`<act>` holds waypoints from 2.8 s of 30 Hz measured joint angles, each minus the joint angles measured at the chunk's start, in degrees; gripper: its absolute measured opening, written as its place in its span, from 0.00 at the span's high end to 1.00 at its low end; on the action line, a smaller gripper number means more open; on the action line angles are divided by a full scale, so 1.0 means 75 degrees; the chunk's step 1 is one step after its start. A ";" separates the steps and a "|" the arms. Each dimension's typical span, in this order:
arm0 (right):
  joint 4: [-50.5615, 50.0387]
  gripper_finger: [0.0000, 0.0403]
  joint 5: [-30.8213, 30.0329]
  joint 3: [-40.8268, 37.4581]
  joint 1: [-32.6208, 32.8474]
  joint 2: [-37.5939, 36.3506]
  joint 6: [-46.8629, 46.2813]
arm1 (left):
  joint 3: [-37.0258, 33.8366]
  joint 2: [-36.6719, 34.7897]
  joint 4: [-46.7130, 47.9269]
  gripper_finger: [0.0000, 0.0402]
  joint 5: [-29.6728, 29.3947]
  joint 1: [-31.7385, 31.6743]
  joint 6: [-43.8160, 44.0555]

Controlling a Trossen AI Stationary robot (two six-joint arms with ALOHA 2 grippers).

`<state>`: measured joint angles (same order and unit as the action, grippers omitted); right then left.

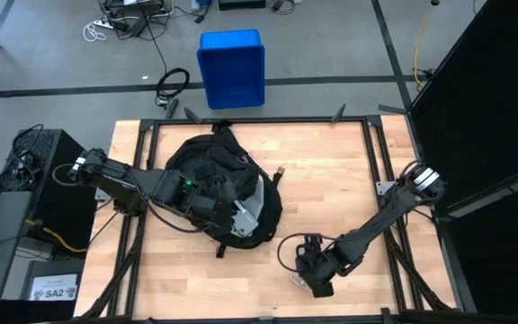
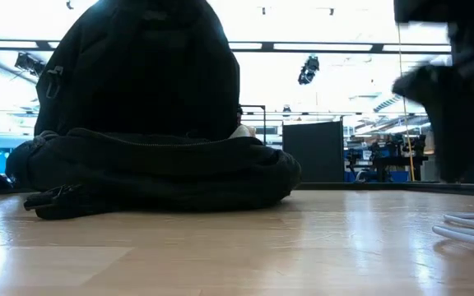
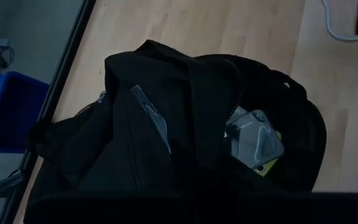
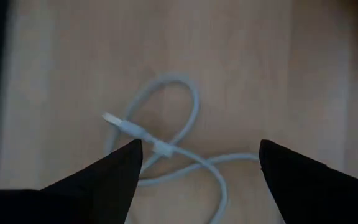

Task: Unpack backpack
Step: Put the charger cable into the backpack

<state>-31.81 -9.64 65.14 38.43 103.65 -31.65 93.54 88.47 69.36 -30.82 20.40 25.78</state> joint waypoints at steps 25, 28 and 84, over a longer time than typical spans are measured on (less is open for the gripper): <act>-0.0166 0.97 0.1075 0.0180 -0.0570 0.1041 -0.0616 | -0.0003 0.0000 0.0088 0.98 0.0074 0.0044 0.0026; -0.0287 0.99 0.0747 0.0364 -0.0571 0.1066 -0.0513 | -0.0003 0.0000 0.0095 0.98 0.0075 0.0044 0.0027; 0.1925 0.33 0.1384 0.2381 -0.3897 0.0774 0.3286 | -0.0017 0.0003 0.0316 0.98 0.0107 0.0108 0.0039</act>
<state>-17.37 0.74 83.00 9.20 109.45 -7.01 93.41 88.49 71.73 -30.01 21.21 26.08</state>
